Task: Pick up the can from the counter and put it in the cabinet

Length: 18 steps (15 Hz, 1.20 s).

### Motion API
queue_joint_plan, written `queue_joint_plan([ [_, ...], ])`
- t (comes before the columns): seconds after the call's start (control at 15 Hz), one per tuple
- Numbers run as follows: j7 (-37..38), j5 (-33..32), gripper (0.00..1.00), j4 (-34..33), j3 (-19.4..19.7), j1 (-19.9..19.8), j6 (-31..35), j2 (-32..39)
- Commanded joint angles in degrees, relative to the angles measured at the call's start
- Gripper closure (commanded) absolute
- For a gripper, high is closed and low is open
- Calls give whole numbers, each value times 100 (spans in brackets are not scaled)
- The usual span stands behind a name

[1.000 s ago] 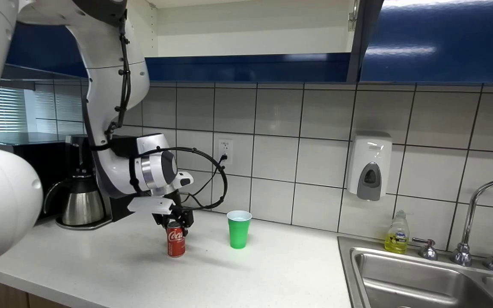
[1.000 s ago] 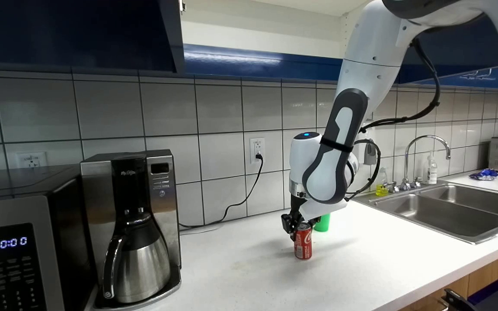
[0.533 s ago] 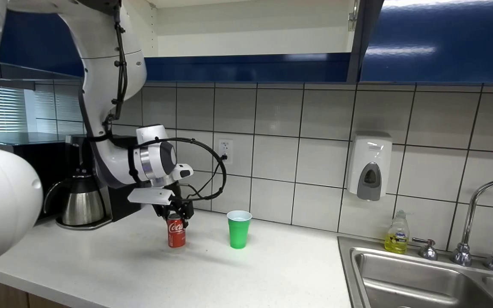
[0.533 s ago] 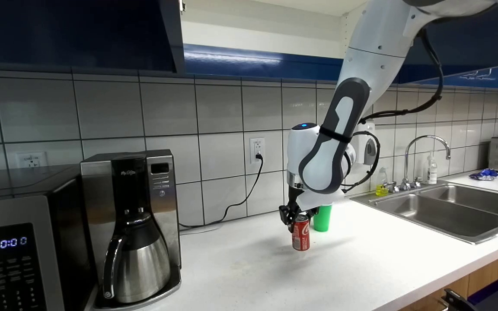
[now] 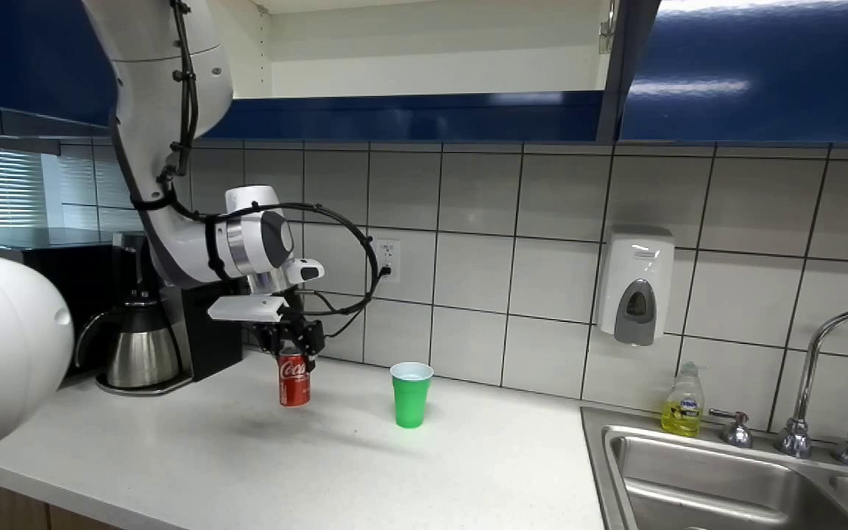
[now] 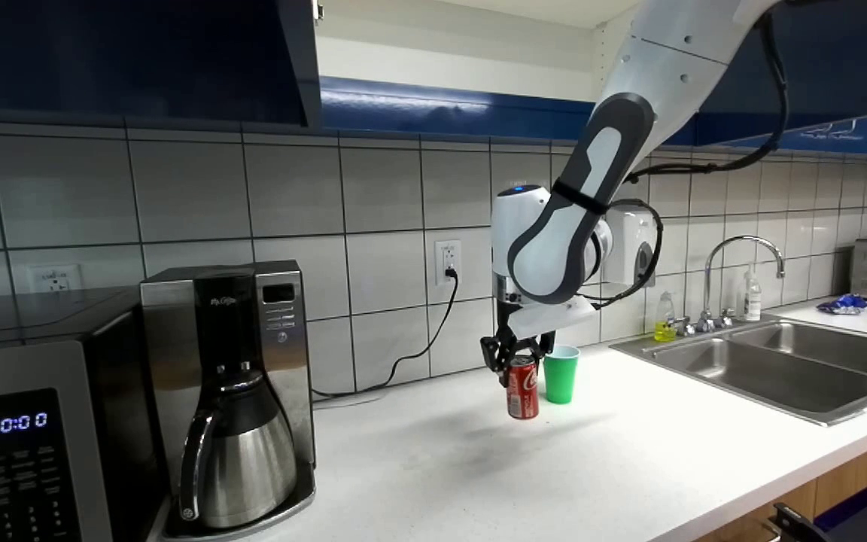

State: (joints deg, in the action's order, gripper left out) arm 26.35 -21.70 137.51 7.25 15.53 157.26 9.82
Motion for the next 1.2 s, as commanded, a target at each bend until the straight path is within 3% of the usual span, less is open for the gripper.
queue_joint_plan([
  [0.0, -188, 134, 61, 164, -340, -215, -549, -654],
  [0.53, -506, 684, 61, 295, -870, -500, -1257, -1598],
  [1.13, -870, 1259, 61, 230, -1214, -650, -2472, -2697],
])
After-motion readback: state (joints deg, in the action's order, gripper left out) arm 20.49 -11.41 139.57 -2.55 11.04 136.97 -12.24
